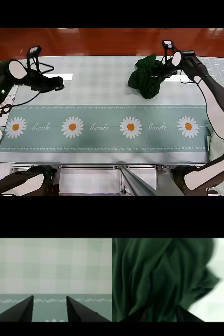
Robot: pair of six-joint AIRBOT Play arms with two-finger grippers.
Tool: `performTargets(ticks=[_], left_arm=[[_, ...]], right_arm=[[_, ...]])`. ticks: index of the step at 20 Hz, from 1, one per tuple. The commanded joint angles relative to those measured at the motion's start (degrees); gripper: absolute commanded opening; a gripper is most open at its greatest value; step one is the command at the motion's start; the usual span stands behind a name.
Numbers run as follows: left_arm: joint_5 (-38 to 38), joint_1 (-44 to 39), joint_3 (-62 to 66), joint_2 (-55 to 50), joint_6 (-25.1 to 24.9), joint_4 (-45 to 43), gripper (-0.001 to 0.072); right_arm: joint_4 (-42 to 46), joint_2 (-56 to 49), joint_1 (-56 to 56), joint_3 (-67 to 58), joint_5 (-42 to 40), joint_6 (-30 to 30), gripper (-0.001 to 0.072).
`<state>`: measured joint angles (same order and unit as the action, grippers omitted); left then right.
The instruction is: Fold the shirts.
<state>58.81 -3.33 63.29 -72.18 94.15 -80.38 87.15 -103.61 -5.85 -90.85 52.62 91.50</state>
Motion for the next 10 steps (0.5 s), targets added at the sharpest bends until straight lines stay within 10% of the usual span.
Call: performTargets(ticks=[1,3,4,5,10], left_arm=[[1.77,0.13,-7.15,2.54,-1.07,0.0,0.0504],[0.11,0.11,-10.19,4.13,-1.03,0.0,0.0504],[-0.15,0.11,-10.54,4.39,-1.03,0.0,0.0504],[-0.2,0.11,-10.45,4.39,-1.03,0.04,0.0504],[-2.93,0.11,-10.43,4.17,-1.05,0.02,0.0503]], right_arm=[[-3.34,-5.22,0.02,-1.81,4.24,-1.79,0.0413],[-3.41,-5.6,0.02,-1.84,4.22,-1.22,0.0316],[-3.61,-5.18,0.04,-1.84,3.93,-0.72,0.0079],[-4.11,-4.79,0.02,-2.43,4.15,-1.4,0.0025],[-3.3,0.74,0.02,-14.32,10.91,-4.87,0.0025]])
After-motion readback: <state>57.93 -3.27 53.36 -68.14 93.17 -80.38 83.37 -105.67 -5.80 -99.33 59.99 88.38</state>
